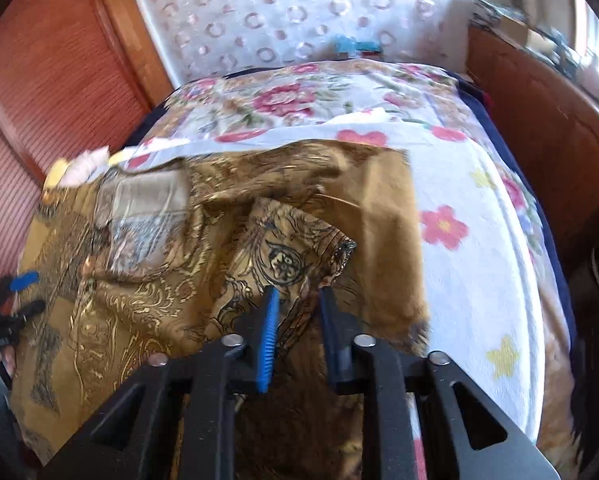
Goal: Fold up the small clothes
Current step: 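Grasp the shirt sleeve with the right gripper and lay it inward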
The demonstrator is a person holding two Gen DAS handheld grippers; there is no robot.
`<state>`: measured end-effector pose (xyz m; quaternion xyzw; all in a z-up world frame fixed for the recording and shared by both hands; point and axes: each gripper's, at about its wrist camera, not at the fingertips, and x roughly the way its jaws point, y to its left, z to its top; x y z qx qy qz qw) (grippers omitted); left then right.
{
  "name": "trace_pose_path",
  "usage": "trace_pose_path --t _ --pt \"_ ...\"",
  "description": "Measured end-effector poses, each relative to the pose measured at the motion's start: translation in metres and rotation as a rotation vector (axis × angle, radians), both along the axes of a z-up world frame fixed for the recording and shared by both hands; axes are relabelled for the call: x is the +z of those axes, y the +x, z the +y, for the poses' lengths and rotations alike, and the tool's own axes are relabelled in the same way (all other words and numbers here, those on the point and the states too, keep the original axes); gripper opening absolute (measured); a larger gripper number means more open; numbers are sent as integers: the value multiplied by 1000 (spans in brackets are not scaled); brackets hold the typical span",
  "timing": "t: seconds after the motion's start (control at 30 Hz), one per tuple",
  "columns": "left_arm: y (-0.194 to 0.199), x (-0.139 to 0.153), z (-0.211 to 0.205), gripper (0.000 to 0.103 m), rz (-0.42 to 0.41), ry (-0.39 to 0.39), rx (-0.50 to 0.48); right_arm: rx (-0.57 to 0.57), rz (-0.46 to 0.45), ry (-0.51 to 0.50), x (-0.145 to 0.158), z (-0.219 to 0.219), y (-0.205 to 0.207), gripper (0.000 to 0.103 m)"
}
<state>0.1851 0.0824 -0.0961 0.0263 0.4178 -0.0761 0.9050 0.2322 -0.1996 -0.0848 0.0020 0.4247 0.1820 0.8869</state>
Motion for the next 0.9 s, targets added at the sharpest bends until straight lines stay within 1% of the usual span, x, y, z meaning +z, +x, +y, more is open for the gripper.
trace_pose_path --t 0.03,0.13,0.17,0.2,0.23,0.3,0.33,0.4,0.43,0.5,0.53,0.63,0.77,0.8,0.87,0.9 --pt "-1 2 2 80 -8 -4 4 25 -12 -2 1 6 1 12" --pt "-3 18 9 80 -55 -26 19 120 -52 21 6 25 0 12" --pt "-2 25 12 80 -71 -36 25 160 -66 44 10 32 -4 12" --pt "-1 29 13 80 -79 -43 27 190 -71 71 14 37 -6 14" --pt "0 35 15 80 -90 -49 31 214 -73 89 17 40 -7 18" --pt "3 46 19 80 -113 -46 35 244 -110 83 28 42 -11 21" --pt "5 49 20 80 -119 -41 36 245 -133 66 33 41 -12 25" --pt "9 55 26 80 -136 -29 44 212 -182 -11 40 35 -9 31" --pt "12 56 29 80 -138 -28 48 181 -202 -65 41 29 -5 35" --pt "19 56 36 80 -143 -11 69 115 -207 -154 34 16 5 39" --pt "23 57 41 80 -144 -3 79 83 -183 -181 27 8 16 39" --pt "36 55 55 80 -134 -3 108 49 -99 -197 5 -2 40 39" --pt "49 51 68 80 -121 14 136 71 -66 -202 -11 8 56 39" --pt "52 49 72 80 -116 21 146 72 -79 -206 -12 11 59 39" --pt "55 47 77 80 -115 23 160 84 -81 -210 -14 16 62 34" --pt "55 47 80 80 -114 22 165 97 -82 -206 -14 17 62 21"
